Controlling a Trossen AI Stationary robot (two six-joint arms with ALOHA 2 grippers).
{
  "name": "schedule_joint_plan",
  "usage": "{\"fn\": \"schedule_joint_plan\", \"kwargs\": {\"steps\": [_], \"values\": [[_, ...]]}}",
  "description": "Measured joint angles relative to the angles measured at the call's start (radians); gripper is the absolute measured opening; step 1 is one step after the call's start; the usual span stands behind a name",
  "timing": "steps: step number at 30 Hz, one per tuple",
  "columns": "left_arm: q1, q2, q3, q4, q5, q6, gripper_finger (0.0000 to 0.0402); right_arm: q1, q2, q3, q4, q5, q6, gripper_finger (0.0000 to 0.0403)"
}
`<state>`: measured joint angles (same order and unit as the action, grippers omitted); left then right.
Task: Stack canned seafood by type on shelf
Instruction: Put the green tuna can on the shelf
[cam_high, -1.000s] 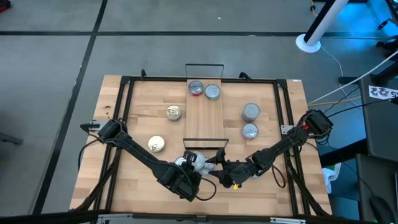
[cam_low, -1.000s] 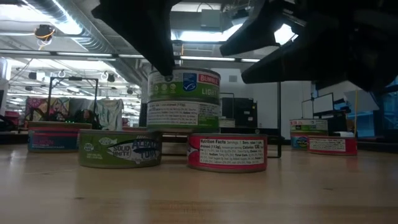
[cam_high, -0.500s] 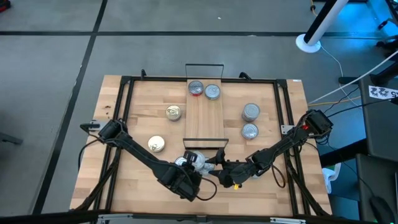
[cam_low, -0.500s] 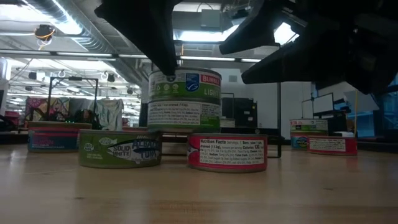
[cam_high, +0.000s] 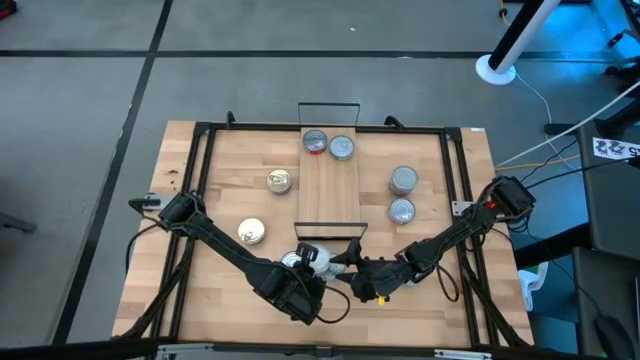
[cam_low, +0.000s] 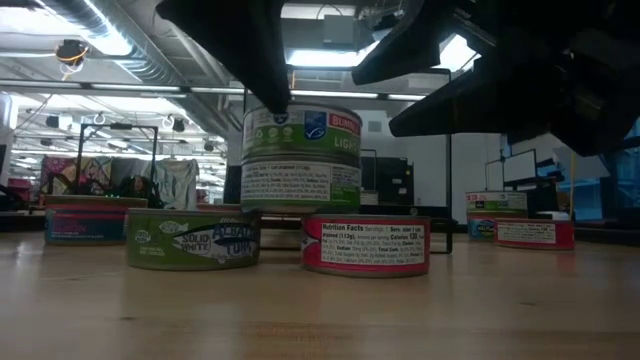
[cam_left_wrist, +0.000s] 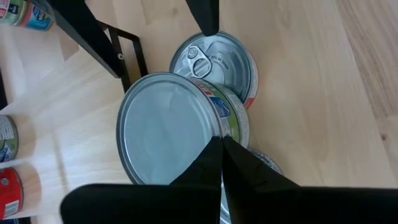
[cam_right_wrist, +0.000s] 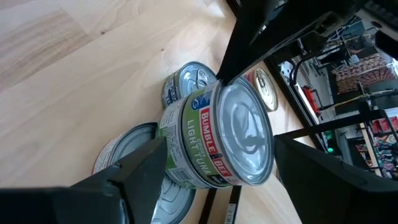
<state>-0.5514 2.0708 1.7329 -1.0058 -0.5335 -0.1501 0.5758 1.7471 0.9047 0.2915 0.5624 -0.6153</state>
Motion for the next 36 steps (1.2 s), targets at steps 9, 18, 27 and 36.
{"fn": "schedule_joint_plan", "kwargs": {"steps": [9,18,27,36], "values": [[0.000,-0.001,0.001,0.003,-0.009,-0.005,0.0000,0.000,0.082,0.000,0.116,0.036,-0.100,0.0293],[0.002,-0.002,0.002,0.008,-0.010,-0.006,0.0000,0.000,0.111,0.005,0.127,0.112,-0.101,0.0293],[0.002,-0.003,0.002,0.031,-0.011,-0.007,0.0000,-0.002,0.132,0.007,0.133,0.160,-0.101,0.0293],[0.002,-0.004,0.002,0.073,-0.011,-0.007,0.0000,-0.002,0.132,0.007,0.136,0.161,-0.101,0.0293]]}}
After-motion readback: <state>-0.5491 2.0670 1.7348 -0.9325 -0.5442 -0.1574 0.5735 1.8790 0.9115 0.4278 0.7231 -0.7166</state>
